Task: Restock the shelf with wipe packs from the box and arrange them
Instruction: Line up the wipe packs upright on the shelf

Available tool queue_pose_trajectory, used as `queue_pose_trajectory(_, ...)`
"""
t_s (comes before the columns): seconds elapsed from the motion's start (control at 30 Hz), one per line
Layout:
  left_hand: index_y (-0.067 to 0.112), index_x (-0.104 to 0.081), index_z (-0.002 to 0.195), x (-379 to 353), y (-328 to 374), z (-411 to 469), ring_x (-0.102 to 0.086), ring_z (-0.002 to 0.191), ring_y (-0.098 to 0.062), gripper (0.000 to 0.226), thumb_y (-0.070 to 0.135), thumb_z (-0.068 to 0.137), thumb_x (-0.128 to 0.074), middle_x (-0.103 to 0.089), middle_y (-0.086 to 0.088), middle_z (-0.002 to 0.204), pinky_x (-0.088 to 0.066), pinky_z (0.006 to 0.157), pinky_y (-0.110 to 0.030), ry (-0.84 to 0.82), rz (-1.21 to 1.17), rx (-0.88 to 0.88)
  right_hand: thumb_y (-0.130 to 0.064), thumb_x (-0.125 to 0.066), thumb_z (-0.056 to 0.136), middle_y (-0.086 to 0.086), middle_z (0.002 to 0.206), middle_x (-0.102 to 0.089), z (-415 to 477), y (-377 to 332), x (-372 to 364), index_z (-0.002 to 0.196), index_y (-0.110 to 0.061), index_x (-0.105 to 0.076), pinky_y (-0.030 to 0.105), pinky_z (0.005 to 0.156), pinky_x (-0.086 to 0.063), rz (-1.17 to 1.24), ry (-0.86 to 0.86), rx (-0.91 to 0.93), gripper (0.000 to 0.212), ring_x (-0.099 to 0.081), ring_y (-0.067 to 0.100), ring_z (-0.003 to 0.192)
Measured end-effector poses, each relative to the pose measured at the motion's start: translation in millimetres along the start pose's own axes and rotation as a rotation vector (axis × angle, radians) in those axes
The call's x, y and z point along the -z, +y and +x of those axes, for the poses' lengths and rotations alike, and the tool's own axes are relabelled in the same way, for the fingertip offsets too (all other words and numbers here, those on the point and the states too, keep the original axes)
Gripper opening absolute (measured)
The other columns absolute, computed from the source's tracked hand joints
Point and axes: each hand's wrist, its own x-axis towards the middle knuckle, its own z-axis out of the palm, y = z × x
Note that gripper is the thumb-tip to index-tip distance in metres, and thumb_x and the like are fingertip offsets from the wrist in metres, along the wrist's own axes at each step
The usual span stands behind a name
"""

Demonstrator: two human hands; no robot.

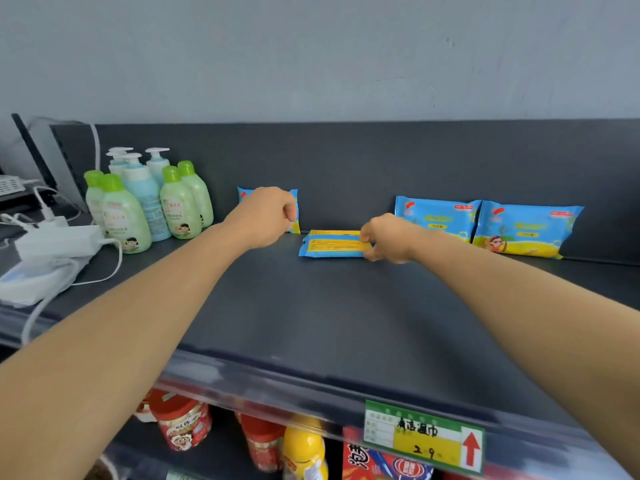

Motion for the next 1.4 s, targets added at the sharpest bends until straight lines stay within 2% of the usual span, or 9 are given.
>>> queue_pose_trajectory(0.1,0.010,-0.067,0.092,1.9,-2.0,3.1,-0.051,0.084,-0.016,0.015,0.004,0.088,-0.054,-0.052,0.006,0.080,-0.048,0.082,-0.036,0.008,-0.011,-0.042,-0.023,-0.053,0.089,0.010,0.089,-0.050,-2.4,-10.6,1.6,0.099,-0.009,-0.061,0.029,0.065,-0.039,-0.051,0.038,-0.061,0.018,-0.050,0.029,0.078)
queue_pose_trajectory(0.27,0.010,-0.066,0.094,10.6,-5.1,9.7,-0.051,0.083,-0.016,0.018,0.004,0.088,-0.050,-0.055,0.005,0.084,-0.042,0.072,-0.030,0.085,-0.065,-0.102,-0.029,-0.052,0.093,0.009,0.086,-0.054,7.6,-20.1,23.0,0.095,-0.006,-0.062,0.029,0.060,-0.037,0.042,0.158,-0.136,0.026,-0.050,0.028,0.081)
queue_pose_trajectory(0.33,0.012,-0.065,0.095,13.7,-8.8,12.5,-0.051,0.084,-0.015,0.019,0.004,0.089,-0.048,-0.055,0.005,0.087,-0.041,0.072,-0.028,0.108,-0.075,-0.113,-0.019,-0.049,0.094,0.013,0.086,-0.055,18.6,-19.1,31.6,0.092,-0.002,-0.060,0.030,0.064,-0.039,0.069,0.194,-0.179,0.020,-0.048,0.030,0.080)
queue_pose_trajectory(0.47,0.010,-0.064,0.094,11.6,-25.2,13.6,-0.051,0.080,-0.014,0.020,0.001,0.089,-0.047,-0.056,0.004,0.086,-0.039,0.070,-0.026,0.087,-0.122,-0.109,0.001,-0.046,0.089,0.019,0.099,-0.060,35.1,-21.1,32.3,0.093,-0.002,-0.054,0.032,0.066,-0.040,0.081,0.316,-0.301,0.009,-0.049,0.031,0.081)
queue_pose_trajectory(0.63,0.007,-0.065,0.094,2.0,-51.1,11.5,-0.053,0.079,-0.017,0.017,0.004,0.088,-0.050,-0.053,0.007,0.077,-0.045,0.074,-0.031,0.002,-0.104,-0.066,0.005,-0.051,0.089,0.020,0.118,-0.045,38.9,-31.8,19.4,0.111,0.000,-0.047,0.038,0.066,-0.041,0.040,0.501,-0.364,0.023,-0.058,0.040,0.097)
queue_pose_trajectory(0.73,0.009,-0.065,0.096,-0.6,-60.7,12.3,-0.054,0.081,-0.017,0.015,0.007,0.090,-0.051,-0.053,0.007,0.081,-0.045,0.075,-0.029,-0.021,-0.097,-0.050,0.012,-0.050,0.085,0.021,0.119,-0.046,44.9,-35.7,14.8,0.112,0.001,-0.048,0.037,0.070,-0.042,0.043,0.500,-0.363,0.029,-0.057,0.040,0.101)
queue_pose_trajectory(1.0,0.009,-0.066,0.098,-0.6,-52.0,16.4,-0.053,0.079,-0.014,0.015,0.009,0.092,-0.051,-0.056,0.004,0.086,-0.043,0.069,-0.026,-0.073,-0.110,-0.100,0.001,-0.051,0.091,0.018,0.110,-0.052,51.0,-39.4,10.4,0.106,-0.001,-0.052,0.035,0.065,-0.040,-0.101,0.466,-0.306,0.016,-0.060,0.036,0.094)
queue_pose_trajectory(1.2,0.011,-0.064,0.098,-1.0,-47.6,19.1,-0.052,0.078,-0.012,0.015,0.010,0.093,-0.051,-0.053,0.008,0.084,-0.040,0.061,-0.020,-0.080,-0.116,-0.134,0.006,-0.051,0.085,0.016,0.109,-0.056,44.5,-46.7,14.5,0.113,-0.004,-0.047,0.034,0.063,-0.039,-0.111,0.502,-0.295,0.030,-0.060,0.035,0.093)
queue_pose_trajectory(1.4,0.011,-0.065,0.099,-2.9,-46.4,20.9,-0.051,0.078,-0.012,0.014,0.011,0.092,-0.053,-0.054,0.008,0.084,-0.039,0.062,-0.022,-0.088,-0.124,-0.150,0.002,-0.047,0.088,0.014,0.105,-0.057,41.8,-49.5,16.3,0.112,-0.005,-0.050,0.032,0.060,-0.035,-0.098,0.579,-0.258,0.025,-0.044,0.025,0.074)
